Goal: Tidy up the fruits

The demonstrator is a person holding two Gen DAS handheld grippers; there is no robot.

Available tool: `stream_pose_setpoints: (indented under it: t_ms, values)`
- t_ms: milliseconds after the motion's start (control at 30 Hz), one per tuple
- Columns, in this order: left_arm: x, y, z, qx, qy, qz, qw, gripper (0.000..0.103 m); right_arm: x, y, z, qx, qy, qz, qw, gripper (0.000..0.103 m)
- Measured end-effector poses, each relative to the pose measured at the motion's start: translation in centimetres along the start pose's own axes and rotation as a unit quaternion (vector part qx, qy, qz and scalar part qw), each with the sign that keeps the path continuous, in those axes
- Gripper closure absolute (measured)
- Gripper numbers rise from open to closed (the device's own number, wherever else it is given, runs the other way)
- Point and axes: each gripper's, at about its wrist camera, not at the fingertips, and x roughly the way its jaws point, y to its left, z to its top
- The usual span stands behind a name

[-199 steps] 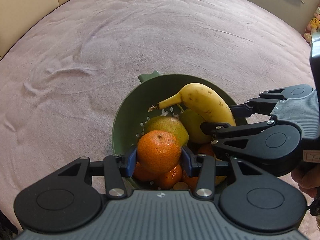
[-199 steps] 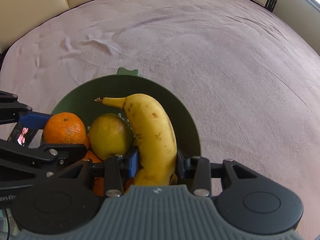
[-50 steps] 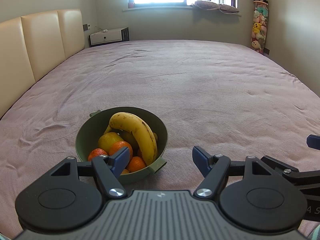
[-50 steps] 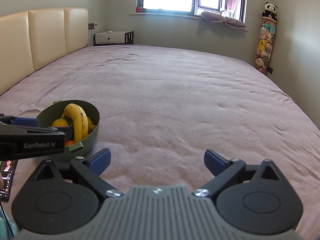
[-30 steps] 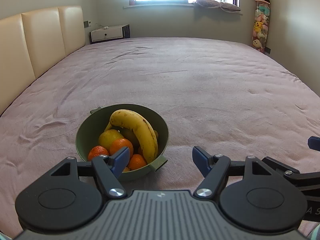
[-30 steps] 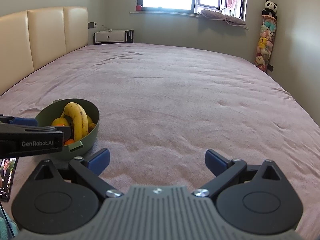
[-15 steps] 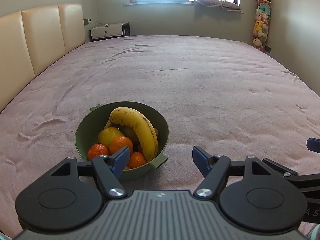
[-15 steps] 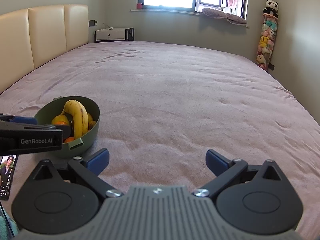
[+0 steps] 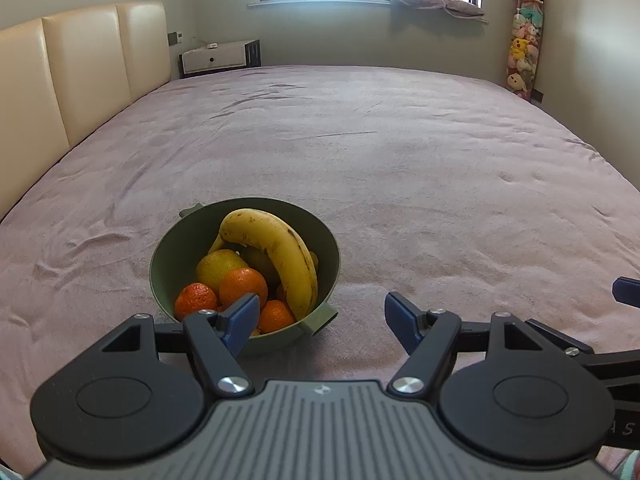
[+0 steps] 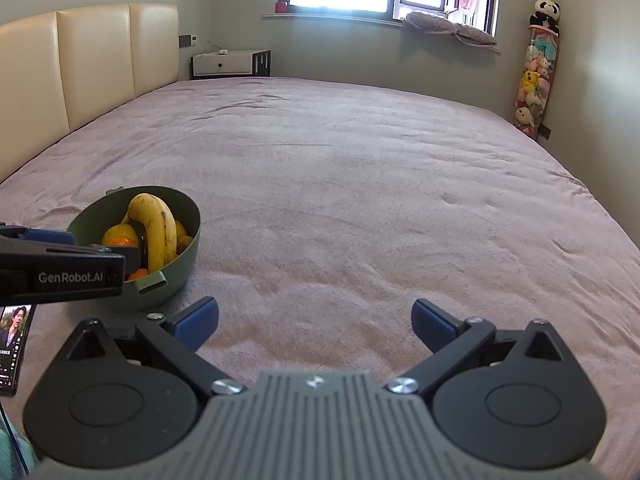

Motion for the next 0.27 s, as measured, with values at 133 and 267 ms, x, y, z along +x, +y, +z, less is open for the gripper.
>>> stream_pose_setpoints:
  t_ms: [133, 267]
  values:
    - [0.02, 0.12, -0.05, -0.001, 0.001, -0.002, 1.0000, 0.019, 0.11, 0.01, 0.01, -0.001, 0.003, 0.000, 1.000, 0.004]
    - [-0.01, 0.18, -0.05, -0.001, 0.000, -0.001, 1.0000, 0.019, 0.23, 0.11, 0.05, -0.002, 0.005, -0.001, 1.000, 0.004]
